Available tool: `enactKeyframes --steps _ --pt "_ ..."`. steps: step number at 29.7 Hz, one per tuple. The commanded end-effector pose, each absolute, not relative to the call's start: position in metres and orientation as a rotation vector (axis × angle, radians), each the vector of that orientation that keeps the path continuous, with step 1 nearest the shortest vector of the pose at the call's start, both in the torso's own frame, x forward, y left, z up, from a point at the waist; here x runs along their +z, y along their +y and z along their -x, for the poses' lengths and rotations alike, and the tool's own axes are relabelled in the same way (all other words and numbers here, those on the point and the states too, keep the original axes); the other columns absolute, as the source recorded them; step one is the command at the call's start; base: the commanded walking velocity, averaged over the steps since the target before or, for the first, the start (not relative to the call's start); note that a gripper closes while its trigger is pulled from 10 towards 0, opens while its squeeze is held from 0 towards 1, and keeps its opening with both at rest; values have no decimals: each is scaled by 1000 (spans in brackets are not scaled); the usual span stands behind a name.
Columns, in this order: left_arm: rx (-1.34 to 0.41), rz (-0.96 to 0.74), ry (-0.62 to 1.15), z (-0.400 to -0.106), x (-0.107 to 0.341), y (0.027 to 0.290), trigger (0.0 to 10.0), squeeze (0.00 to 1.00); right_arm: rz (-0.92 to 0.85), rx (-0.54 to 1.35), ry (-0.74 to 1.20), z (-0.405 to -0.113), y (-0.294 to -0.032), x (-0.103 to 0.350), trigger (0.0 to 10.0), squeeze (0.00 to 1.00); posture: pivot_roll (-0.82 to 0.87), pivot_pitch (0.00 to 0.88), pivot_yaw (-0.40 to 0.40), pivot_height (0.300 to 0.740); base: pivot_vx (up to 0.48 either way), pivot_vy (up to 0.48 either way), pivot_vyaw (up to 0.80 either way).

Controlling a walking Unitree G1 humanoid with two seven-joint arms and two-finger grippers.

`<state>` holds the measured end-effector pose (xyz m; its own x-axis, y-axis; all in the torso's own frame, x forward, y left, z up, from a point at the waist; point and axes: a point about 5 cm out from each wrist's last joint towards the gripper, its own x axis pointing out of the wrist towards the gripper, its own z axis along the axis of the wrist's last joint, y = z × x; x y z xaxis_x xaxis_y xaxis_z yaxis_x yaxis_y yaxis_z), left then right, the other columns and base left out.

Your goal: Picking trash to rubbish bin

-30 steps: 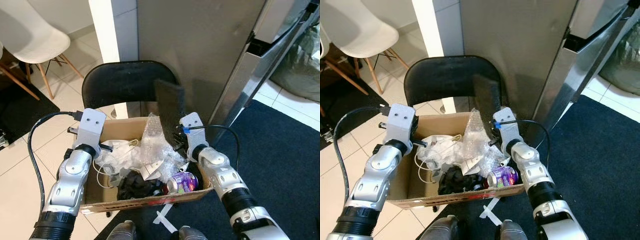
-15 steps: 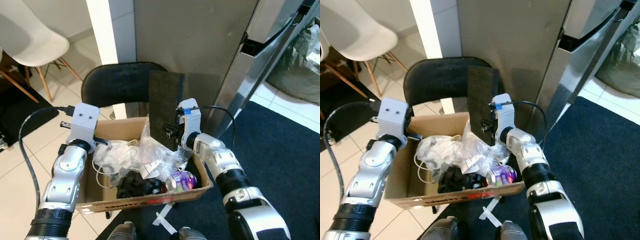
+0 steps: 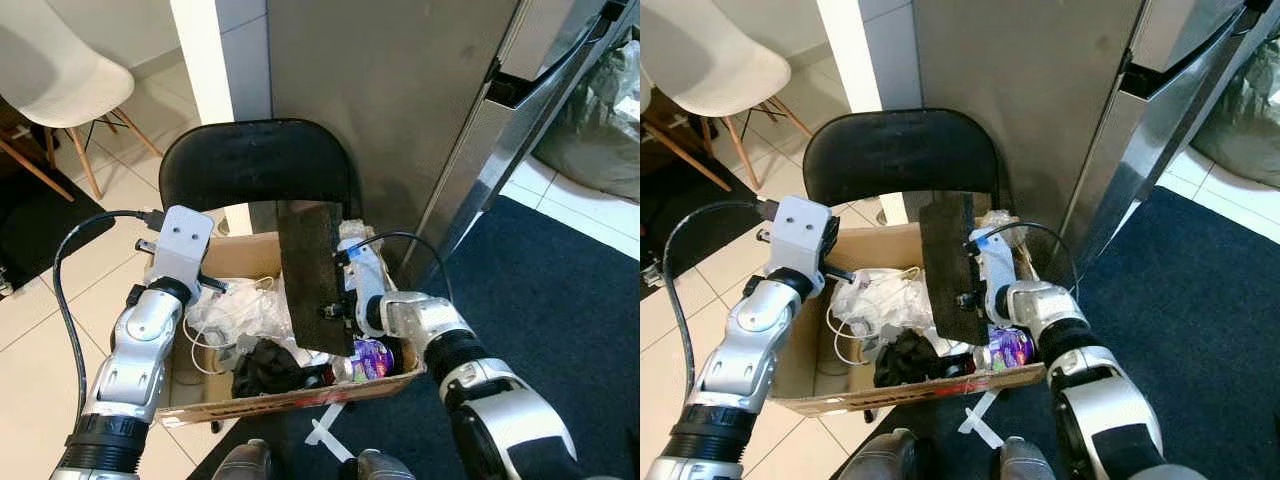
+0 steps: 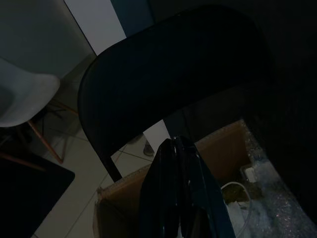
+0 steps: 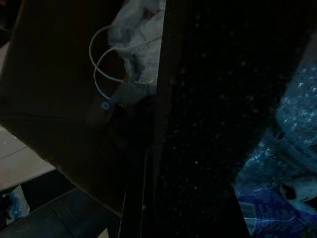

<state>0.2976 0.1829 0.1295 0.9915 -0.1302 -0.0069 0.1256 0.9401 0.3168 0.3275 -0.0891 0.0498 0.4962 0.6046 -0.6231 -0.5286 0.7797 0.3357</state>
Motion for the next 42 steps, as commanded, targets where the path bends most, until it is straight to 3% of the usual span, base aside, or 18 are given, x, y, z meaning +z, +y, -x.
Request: enactKeyframes --steps 1,4,7,8,9,10,15,16,17,22,30,36,42 --pt "-142 -322 17 -296 122 183 10000 0 -48 684 833 -323 -85 41 10000 0 78 92 -3 740 0 0 0" --pt "-146 -321 20 -296 122 182 10000 0 73 709 776 -323 -77 40 10000 0 78 94 -4 740 0 0 0" --pt "-145 -321 21 -296 122 182 10000 0 64 706 742 -325 -72 42 10000 0 80 95 -5 740 0 0 0" --pt "-144 -320 22 -296 122 182 10000 0 55 709 731 -325 -69 43 10000 545 80 95 -5 740 0 0 0" --pt "-144 -320 22 -296 122 182 10000 0 50 709 720 -326 -67 45 10000 918 79 100 -5 740 0 0 0" --pt "-144 -320 23 -296 122 182 10000 0 46 704 712 -327 -66 46 10000 1000 79 100 -5 740 0 0 0" --pt "-140 -319 24 -296 122 182 10000 0 33 652 605 -338 -63 59 10000 1000 78 102 -5 740 0 0 0" --pt "-140 -319 25 -296 122 182 10000 0 21 631 559 -342 -64 65 10000 443 78 101 -5 740 0 0 0" --pt "-140 -318 25 -296 122 182 10000 0 4 612 511 -347 -64 72 10000 0 79 102 -5 740 0 0 0" --pt "-140 -319 26 -297 121 181 10000 0 -6 523 310 -365 -71 101 10000 0 75 103 -6 740 0 0 0" --pt "-135 -321 30 -297 121 181 10000 0 5 189 122 -388 -121 134 10000 0 79 102 -9 740 0 0 0" --pt "-134 -327 33 -297 120 181 10000 0 21 101 31 -391 -139 146 10000 0 76 106 -4 740 0 0 0" --pt "-134 -327 29 -298 122 181 10000 0 -45 133 22 -390 -136 145 10000 0 77 108 1 740 0 0 0"
